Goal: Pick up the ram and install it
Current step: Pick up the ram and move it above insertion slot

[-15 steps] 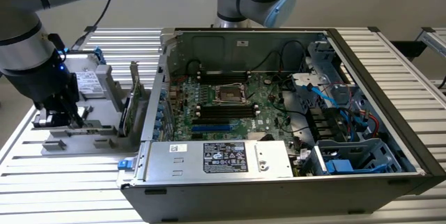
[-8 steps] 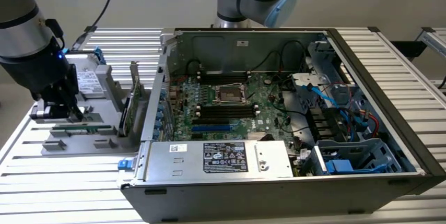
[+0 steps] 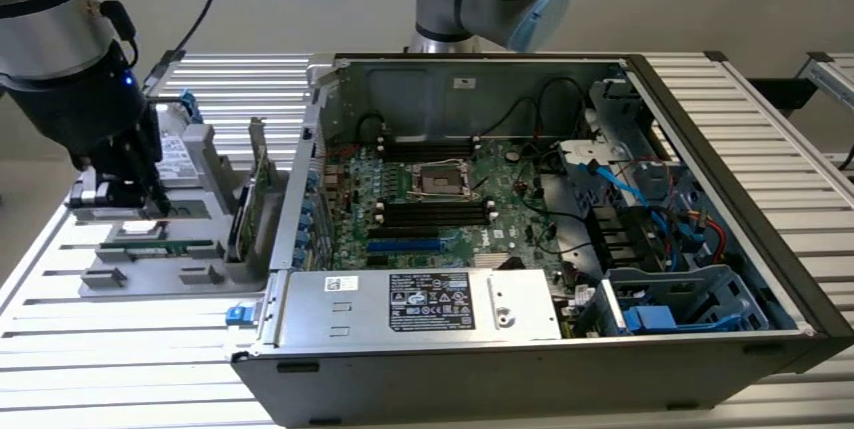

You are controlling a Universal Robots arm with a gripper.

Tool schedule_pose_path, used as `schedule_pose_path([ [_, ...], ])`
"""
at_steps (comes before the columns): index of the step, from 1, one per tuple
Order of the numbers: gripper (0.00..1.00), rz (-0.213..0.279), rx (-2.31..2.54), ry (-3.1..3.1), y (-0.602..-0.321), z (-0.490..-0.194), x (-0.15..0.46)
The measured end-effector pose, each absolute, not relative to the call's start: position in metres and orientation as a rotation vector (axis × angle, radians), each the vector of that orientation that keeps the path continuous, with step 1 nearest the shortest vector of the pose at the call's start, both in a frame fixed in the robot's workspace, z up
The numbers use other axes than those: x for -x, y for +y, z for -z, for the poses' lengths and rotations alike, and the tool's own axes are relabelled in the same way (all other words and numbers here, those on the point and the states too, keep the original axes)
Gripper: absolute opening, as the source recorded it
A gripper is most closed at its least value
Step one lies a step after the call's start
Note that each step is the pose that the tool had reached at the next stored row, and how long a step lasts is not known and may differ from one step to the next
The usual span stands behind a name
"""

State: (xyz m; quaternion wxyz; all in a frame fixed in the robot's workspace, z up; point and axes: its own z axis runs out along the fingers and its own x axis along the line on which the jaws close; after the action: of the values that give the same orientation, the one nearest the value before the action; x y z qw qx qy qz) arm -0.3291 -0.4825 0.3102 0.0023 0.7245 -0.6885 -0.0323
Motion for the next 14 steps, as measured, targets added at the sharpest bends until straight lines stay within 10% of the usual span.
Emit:
schedule_pose_path([
  [14,0.13,0.119,-2.281,-2.167,-0.482,-0.350,0.283],
])
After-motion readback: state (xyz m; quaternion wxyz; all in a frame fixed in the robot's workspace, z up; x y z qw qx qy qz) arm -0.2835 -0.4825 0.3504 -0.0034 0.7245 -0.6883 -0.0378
